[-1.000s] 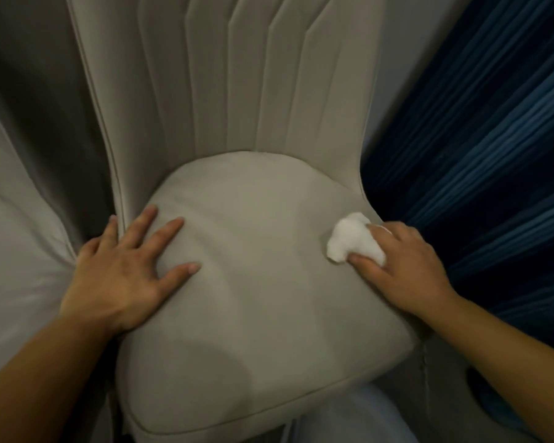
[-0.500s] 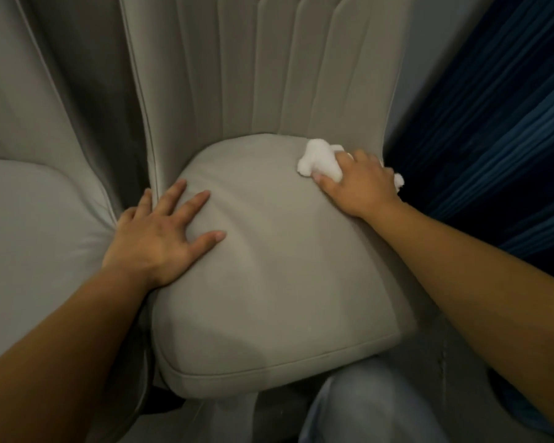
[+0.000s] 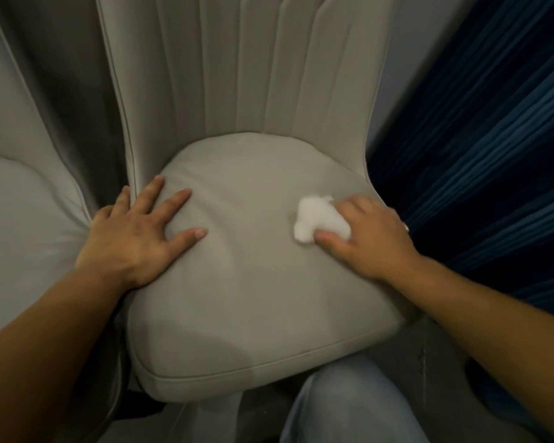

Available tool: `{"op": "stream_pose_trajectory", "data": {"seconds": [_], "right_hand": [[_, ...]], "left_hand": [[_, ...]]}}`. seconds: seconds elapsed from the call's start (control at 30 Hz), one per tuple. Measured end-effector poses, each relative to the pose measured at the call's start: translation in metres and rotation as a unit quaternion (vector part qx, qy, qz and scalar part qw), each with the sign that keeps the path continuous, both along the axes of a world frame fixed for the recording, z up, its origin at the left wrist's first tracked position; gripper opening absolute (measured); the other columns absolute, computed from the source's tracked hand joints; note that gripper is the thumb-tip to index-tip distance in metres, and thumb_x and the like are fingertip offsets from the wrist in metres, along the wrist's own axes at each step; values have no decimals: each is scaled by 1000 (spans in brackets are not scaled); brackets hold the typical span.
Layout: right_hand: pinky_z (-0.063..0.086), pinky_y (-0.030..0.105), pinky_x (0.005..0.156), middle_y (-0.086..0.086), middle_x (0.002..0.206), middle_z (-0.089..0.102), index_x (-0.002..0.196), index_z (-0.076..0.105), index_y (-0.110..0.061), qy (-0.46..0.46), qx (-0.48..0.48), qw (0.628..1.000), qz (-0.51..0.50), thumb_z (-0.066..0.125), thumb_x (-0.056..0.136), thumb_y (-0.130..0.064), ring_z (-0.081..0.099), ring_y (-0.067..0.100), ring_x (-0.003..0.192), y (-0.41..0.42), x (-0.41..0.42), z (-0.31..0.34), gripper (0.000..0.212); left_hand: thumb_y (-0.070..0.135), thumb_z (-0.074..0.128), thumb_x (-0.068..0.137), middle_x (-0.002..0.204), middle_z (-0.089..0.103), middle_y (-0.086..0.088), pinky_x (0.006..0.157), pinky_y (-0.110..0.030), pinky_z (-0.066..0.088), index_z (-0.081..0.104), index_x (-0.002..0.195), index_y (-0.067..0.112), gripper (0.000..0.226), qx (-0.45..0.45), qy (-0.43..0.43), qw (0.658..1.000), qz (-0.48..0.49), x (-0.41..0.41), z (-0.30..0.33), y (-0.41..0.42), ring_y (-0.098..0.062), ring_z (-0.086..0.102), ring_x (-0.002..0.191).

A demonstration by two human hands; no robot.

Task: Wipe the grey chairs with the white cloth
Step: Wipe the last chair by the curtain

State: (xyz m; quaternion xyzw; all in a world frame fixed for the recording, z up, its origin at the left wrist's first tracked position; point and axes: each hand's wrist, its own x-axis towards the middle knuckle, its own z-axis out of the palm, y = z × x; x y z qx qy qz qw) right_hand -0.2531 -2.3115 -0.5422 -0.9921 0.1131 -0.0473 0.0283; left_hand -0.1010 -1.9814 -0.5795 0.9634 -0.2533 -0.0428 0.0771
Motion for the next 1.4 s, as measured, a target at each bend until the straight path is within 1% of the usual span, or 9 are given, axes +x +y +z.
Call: {"op": "stream_pose_trajectory", "data": {"seconds": [0.2,0.4,0.57,0.67,0.8,0.97,1.1,1.27,1.4], "right_hand": [[30,50,103,6,140,50,144,45,-33,4,-16,995,-98,35,93,-76,42,31,129,0,94,-10,67],[32,47,100,2,136,48,142,47,-36,3,12,1000,-10,37,91,-79,43,28,125,39,-4,-3,68],[33,49,102,-1,136,52,135,50,-40,-13,45,998,41,38,86,-82,44,26,126,65,-85,-3,66],[37,47,97,0,128,57,133,55,-36,-11,46,998,36,37,84,-84,51,28,118,57,-72,0,71],[37,47,99,3,128,56,137,55,-32,5,42,999,-21,37,85,-85,49,29,119,34,-19,1,76],[32,49,100,6,129,55,136,55,-32,-17,16,996,-87,36,90,-80,48,32,120,49,7,-2,69],[31,46,98,0,126,56,130,58,-37,-24,30,999,-12,40,88,-80,48,29,118,88,-37,-2,62],[35,46,96,2,122,62,120,66,-32,-88,31,993,71,49,86,-73,53,30,114,105,-75,-9,57],[40,50,95,3,117,63,119,67,-32,-56,41,997,41,43,82,-77,56,32,111,106,-51,-1,63]], "left_hand": [[98,0,65,165,-2,10,117,-51,18,1,149,59,92,6,14,1000,7,0,3,0,-35,10,150],[99,1,61,165,-7,10,119,-49,14,-3,149,57,98,38,46,998,21,-2,11,-3,-35,7,150],[88,11,78,164,-19,5,121,-51,6,-10,154,43,91,90,117,988,47,-11,22,-16,-41,-4,149],[79,9,87,165,-15,0,120,-57,4,-6,157,29,87,107,82,989,65,-28,26,-23,-36,-10,150],[83,6,84,166,-10,0,121,-50,5,-1,158,20,98,34,69,996,34,-61,19,-10,-23,-14,151],[84,2,81,165,-14,0,121,-42,1,-7,157,28,95,42,76,995,-42,-79,22,18,-18,-16,150],[80,0,85,164,-13,3,122,-38,-1,-10,154,42,79,62,34,991,-111,-91,27,50,-16,-13,150],[81,-1,84,166,2,1,122,-45,3,1,151,53,73,58,18,997,-46,-94,27,85,-22,-2,152],[81,-3,83,165,-10,-2,121,-45,0,-3,150,54,73,61,-3,998,-2,-97,20,80,-24,-8,152]]}}
